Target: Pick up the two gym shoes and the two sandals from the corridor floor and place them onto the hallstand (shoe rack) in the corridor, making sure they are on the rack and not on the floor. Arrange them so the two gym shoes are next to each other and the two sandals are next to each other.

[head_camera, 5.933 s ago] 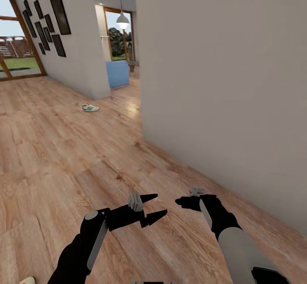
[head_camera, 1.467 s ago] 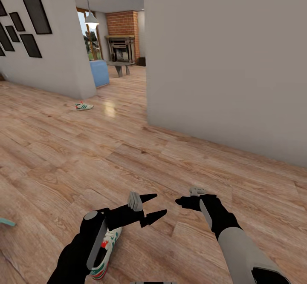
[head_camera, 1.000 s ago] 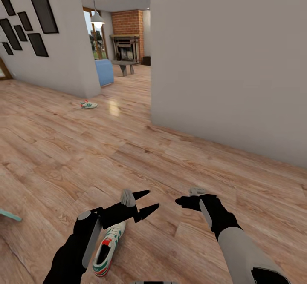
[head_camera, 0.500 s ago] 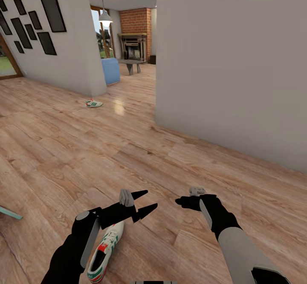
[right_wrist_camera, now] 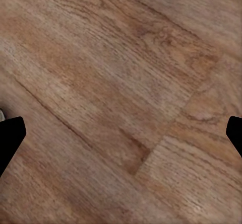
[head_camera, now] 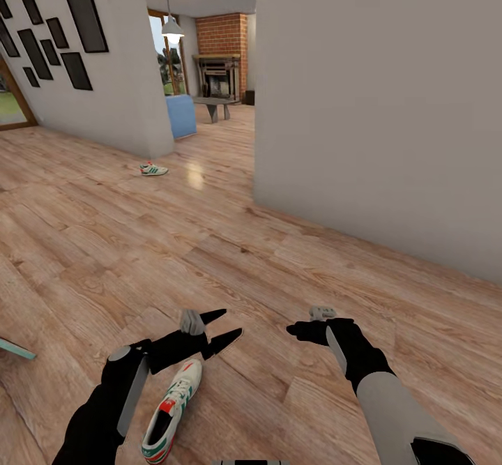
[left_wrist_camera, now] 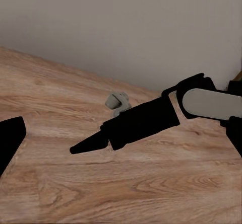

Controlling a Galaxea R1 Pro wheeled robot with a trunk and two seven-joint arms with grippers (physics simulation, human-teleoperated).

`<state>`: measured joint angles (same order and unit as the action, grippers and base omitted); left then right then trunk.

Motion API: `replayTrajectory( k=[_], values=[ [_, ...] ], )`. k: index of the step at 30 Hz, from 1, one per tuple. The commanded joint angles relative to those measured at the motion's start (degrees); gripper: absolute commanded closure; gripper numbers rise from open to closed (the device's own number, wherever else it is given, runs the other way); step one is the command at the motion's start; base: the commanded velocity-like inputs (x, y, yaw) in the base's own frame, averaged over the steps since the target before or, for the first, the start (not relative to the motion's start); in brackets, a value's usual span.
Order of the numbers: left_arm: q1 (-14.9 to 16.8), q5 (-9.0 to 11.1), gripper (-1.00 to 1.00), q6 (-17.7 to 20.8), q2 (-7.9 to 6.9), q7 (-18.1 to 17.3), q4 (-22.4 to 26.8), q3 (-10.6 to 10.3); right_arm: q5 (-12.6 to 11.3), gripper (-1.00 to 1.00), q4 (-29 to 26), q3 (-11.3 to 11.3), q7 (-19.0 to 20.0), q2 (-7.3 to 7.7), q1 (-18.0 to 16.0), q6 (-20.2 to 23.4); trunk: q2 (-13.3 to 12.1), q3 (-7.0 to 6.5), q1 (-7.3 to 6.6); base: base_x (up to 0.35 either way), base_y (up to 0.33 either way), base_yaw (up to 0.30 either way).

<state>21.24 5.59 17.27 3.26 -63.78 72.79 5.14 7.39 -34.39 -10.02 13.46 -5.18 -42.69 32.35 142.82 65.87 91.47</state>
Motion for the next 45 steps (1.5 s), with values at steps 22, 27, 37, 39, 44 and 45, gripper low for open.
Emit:
replayTrajectory(
  k=[22, 27, 37, 39, 44, 45],
  values=[
    [15.3, -17.9, -1.0, 14.8, 0.5, 39.2, -7.4, 2.0, 0.8, -1.0, -0.4, -0.4, 0.4, -0.08, 0.0, 0.3, 0.0, 0.05, -0.01, 0.0, 0.0, 0.0],
    [25.4, -27.5, -1.0, 15.6, 0.62, 39.4, -25.1, 1.6, 0.6, -1.0, -0.7, -0.5, 0.6, -0.02, 0.0, 0.3, 0.0, 0.05, -0.01, 0.0, 0.0, 0.0],
    [26.5, -30.9, -1.0, 14.0, -1.98, 39.3, -28.2, 1.6, 0.6, -1.0, -0.9, -0.4, 0.6, -0.08, 0.0, 0.3, 0.0, 0.05, -0.01, 0.0, 0.0, 0.0],
    [26.4, -31.0, -1.0, 12.7, -2.53, 39.3, -28.7, 1.6, 0.6, -1.0, -0.9, -0.4, 0.6, -0.09, 0.0, 0.3, 0.0, 0.05, -0.01, 0.0, 0.0, 0.0],
    [26.4, -31.1, -1.0, 10.4, -3.27, 39.3, -31.4, 1.7, 0.6, -1.0, -1.0, -0.3, 0.5, -0.09, 0.0, 0.3, 0.0, 0.05, -0.01, 0.0, 0.0, 0.0],
    [26.4, -31.1, -1.0, 10.2, -3.32, 39.3, -31.6, 1.7, 0.6, -1.0, -1.0, -0.3, 0.5, -0.09, 0.0, 0.3, 0.0, 0.05, -0.01, 0.0, 0.0, 0.0]
  ],
)
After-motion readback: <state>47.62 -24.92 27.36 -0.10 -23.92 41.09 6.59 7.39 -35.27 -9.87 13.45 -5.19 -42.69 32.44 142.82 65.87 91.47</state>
